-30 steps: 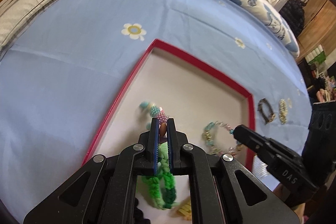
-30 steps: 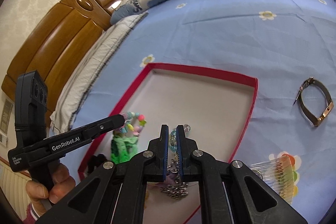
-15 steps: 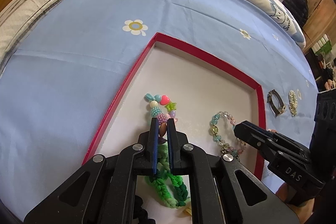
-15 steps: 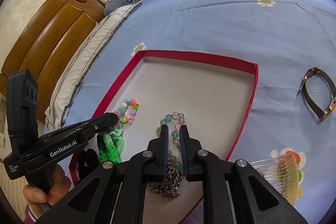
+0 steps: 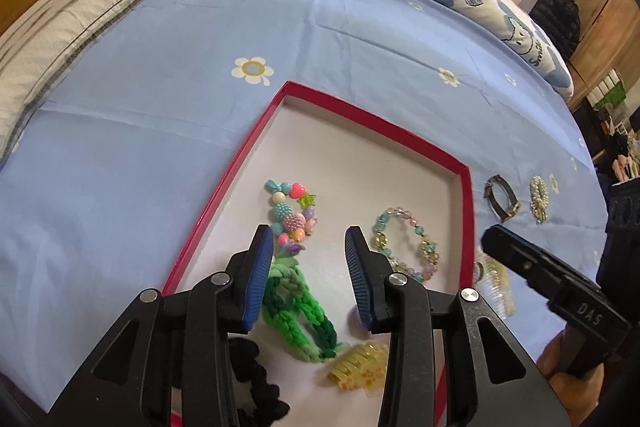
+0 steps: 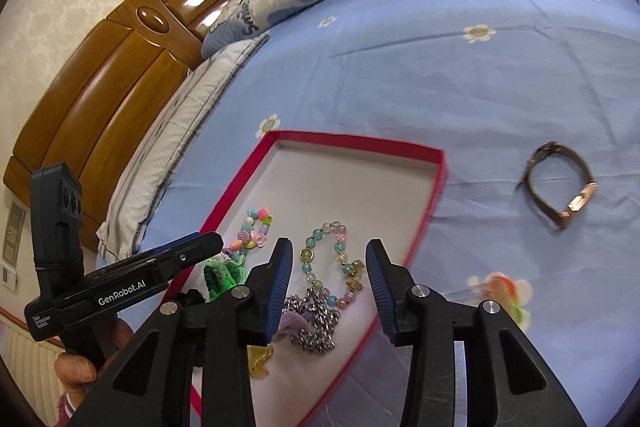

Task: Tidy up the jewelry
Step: 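Open both grippers to drop the beaded bracelets into the tray, then move both grippers toward the gold watch and pearl hair tie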

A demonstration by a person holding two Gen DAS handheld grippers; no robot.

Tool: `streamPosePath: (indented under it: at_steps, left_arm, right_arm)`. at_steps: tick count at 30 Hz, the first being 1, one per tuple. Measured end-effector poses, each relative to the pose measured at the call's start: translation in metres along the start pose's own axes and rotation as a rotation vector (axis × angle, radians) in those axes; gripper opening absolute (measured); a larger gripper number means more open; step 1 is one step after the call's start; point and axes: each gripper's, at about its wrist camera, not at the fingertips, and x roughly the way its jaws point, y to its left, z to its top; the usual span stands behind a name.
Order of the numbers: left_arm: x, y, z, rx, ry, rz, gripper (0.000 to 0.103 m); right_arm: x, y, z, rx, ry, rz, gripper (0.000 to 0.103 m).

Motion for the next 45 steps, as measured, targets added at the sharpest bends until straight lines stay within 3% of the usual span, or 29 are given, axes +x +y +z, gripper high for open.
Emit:
streamPosePath:
  at_steps: [22,33,45]
  left_arm:
    - [-0.016,-0.092,-0.015,0.159,0.009,-0.093,0.035]
    - [-0.007,-0.157,-0.017,0.294,0.031,-0.141,0.035]
    - [0.032,-0.217,-0.008,0.406,0.092,-0.177,0.037]
  right_arm:
    - [-0.113,-0.096,-0.026,0.122,-0.116,-0.149,0.05]
    - [-0.139,-0.148,-0.036,0.196,-0.136,-0.206,0.05]
    - [-0.144,-0.192,-0.018,0.242,-0.156,-0.251,0.05]
